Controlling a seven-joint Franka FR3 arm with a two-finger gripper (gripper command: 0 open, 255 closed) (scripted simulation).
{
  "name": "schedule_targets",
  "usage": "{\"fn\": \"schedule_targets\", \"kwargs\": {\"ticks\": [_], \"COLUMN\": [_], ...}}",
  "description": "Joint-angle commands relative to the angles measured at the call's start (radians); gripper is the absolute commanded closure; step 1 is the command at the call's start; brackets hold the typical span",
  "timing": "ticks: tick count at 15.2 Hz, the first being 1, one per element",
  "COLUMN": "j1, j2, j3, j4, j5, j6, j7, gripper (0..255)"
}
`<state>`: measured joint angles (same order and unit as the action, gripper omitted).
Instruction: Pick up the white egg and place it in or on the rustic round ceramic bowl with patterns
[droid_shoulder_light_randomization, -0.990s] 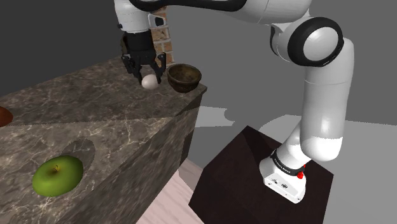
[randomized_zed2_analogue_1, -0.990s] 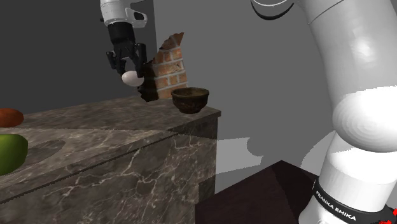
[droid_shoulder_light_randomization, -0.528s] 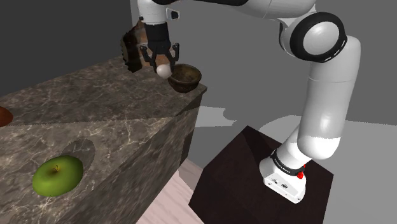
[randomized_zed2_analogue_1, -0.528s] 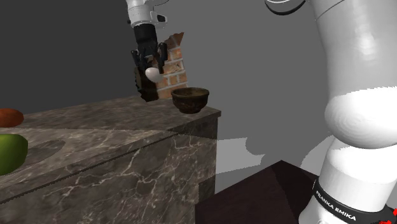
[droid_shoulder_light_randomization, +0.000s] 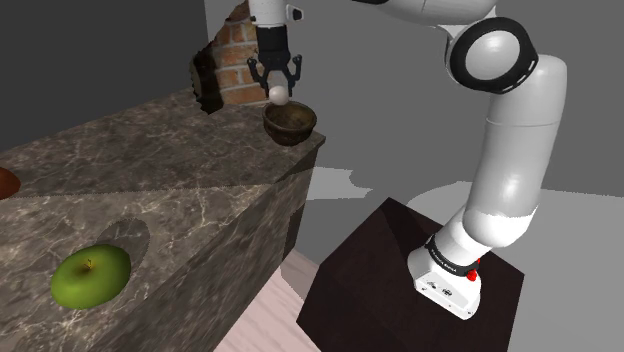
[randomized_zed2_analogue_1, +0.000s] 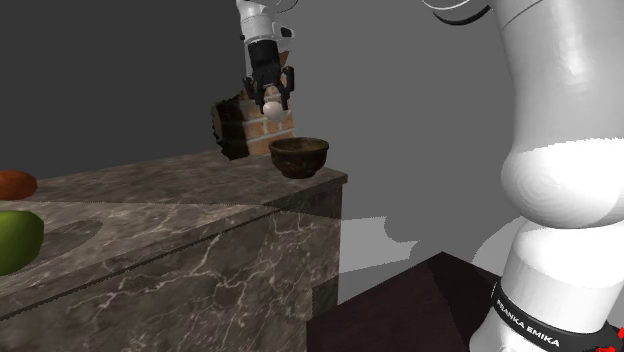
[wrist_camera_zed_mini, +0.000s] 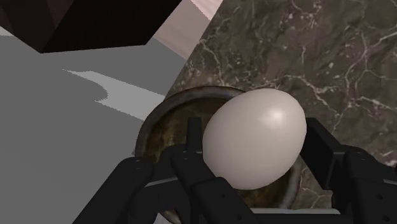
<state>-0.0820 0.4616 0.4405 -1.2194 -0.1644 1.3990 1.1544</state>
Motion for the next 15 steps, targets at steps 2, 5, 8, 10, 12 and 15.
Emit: {"fn": "schedule_targets", "kwargs": {"ticks": [2,5,8,10,12,15], "j1": [-0.038,-0.068,-0.081,-0.087,-0.092,-0.098], "j2": [0.017,0.050,0.053,0.047,0.043,0.039], "j3": [-0.020,-0.040,-0.045,-0.045,-0.045,-0.045], "j4": [0.032,0.090,0.069,0.032,-0.002,-0.049], "j5": [-0.013,-0.030,-0.033,-0.031,-0.030,-0.029], "j6": [-0.013,-0.037,-0.012,0.019,0.048,0.091], "j7": [-0.063,-0.123,-0.137,-0.136,-0.135,-0.132], "gripper": [255,255,255,255,255,255]}}
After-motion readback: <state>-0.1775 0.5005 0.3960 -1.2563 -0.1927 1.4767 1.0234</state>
